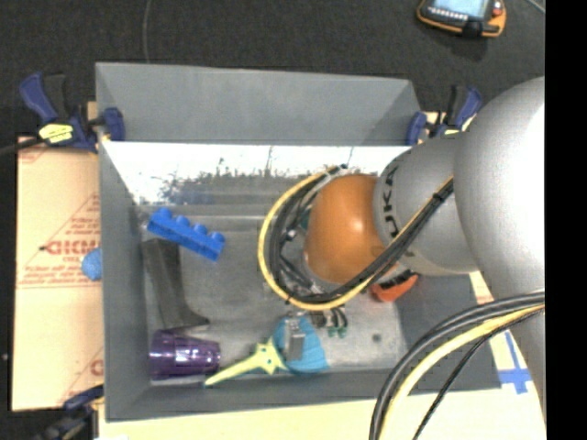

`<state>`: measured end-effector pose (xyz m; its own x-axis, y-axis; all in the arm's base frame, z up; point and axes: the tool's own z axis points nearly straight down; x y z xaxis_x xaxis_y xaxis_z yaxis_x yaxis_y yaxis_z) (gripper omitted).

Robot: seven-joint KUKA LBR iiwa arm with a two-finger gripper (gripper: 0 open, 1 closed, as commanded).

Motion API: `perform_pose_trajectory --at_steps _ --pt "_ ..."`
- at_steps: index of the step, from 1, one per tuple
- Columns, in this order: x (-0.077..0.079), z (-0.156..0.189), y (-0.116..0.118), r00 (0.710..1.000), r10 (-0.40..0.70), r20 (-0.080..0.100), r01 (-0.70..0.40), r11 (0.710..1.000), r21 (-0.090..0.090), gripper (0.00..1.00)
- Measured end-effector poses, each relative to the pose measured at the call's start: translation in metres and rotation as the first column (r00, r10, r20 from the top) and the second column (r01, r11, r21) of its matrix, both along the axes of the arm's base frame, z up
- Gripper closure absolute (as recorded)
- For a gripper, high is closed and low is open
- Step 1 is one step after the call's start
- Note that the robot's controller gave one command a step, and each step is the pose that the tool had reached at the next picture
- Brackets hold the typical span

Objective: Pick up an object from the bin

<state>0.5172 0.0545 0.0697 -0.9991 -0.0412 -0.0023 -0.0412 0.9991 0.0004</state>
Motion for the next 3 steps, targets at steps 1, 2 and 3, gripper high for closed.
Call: perform_pose_trajectory --at_steps 1,2,3 --pt "-0.008 0.081 0.014 0.981 0.193 0.011 -0.193 0.981 -0.006 0.00" --pt "-0.026 0.031 0.036 0.953 0.304 0.001 -0.304 0.953 -0.002 0.00" --pt "-0.038 0.005 0.032 0.854 0.520 0.022 -0.519 0.854 -0.017 0.00"
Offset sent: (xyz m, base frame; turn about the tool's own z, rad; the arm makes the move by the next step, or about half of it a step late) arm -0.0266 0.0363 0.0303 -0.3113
